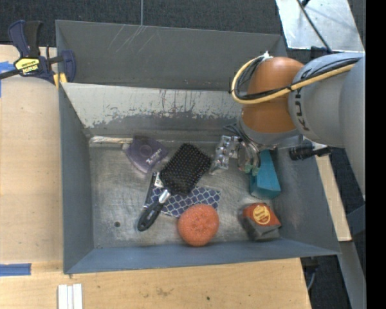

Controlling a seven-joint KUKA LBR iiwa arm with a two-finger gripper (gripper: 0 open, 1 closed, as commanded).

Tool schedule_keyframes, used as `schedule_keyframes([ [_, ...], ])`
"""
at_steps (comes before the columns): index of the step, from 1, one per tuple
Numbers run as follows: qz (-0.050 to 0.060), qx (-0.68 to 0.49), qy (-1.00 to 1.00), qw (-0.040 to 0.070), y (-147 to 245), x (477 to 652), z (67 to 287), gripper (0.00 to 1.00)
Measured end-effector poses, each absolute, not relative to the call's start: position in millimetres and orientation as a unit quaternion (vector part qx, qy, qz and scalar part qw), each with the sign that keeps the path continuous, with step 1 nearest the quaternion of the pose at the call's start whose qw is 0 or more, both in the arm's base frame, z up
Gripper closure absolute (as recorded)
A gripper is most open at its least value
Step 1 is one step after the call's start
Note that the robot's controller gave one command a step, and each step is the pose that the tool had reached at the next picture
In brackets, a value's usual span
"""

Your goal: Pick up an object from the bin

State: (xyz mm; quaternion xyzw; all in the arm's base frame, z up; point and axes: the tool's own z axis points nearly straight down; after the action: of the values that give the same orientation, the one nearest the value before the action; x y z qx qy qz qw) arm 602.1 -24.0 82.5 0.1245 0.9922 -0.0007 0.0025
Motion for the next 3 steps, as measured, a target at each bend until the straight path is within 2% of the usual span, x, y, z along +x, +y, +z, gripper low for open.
schedule_keyframes([
  [1,0.000,0.124,0.992,0.001,-23,601.4,82,0.00],
  [2,0.000,0.124,0.992,0.001,-23,601.5,82,0.00],
  [3,0.000,0.044,0.999,0.009,64,622.6,76,1.00],
])
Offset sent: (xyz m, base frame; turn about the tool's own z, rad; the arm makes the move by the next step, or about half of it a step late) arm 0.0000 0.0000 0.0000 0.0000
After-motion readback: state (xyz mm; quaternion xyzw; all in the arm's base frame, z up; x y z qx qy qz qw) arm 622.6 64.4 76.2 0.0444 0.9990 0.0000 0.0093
